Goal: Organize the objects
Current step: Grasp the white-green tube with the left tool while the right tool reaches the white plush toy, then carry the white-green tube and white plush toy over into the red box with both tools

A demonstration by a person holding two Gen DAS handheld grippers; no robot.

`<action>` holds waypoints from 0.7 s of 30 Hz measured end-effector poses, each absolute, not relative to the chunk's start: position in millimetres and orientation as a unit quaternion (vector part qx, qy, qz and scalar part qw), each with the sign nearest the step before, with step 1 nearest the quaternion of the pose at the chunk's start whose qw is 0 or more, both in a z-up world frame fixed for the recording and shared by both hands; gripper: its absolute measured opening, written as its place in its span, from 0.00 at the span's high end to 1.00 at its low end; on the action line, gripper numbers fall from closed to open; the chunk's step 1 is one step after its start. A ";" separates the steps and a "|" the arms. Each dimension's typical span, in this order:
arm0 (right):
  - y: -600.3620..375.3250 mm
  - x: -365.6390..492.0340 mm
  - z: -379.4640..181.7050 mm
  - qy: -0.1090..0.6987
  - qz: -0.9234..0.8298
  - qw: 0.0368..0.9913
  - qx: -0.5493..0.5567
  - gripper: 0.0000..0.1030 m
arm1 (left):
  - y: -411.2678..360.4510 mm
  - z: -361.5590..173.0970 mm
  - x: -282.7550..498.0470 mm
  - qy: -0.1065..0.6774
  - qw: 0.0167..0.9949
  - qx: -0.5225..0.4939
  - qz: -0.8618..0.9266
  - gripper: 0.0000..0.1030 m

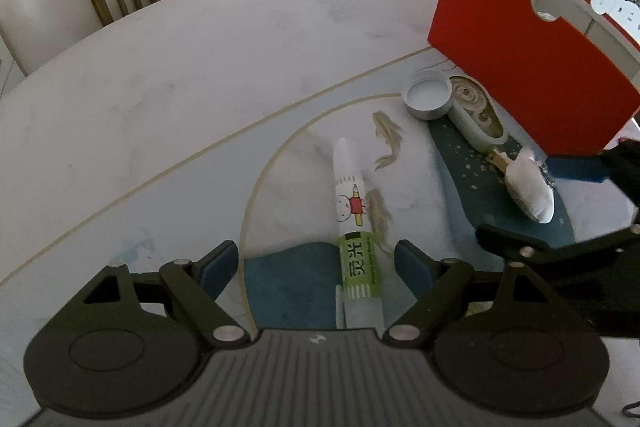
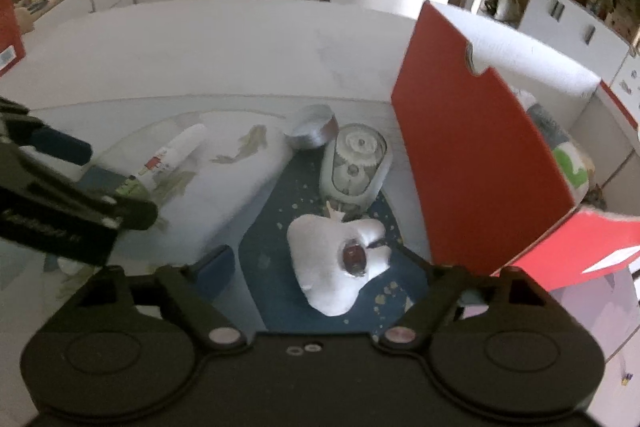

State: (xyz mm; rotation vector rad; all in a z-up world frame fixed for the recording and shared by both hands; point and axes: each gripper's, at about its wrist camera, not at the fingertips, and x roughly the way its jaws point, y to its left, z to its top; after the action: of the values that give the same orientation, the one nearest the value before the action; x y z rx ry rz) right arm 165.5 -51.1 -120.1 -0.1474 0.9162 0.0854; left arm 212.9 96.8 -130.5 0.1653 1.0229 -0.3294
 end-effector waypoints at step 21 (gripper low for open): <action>-63.5 146.3 -97.0 0.451 0.076 0.887 -0.067 0.63 | 78.2 -126.4 191.5 0.468 0.858 0.100 -0.186 0.84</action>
State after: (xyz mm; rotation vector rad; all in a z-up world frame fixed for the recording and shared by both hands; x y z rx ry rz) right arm 146.3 -63.5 -97.0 -0.1388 0.9375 0.1572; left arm 191.5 78.2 -126.4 0.2105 0.9830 -0.3898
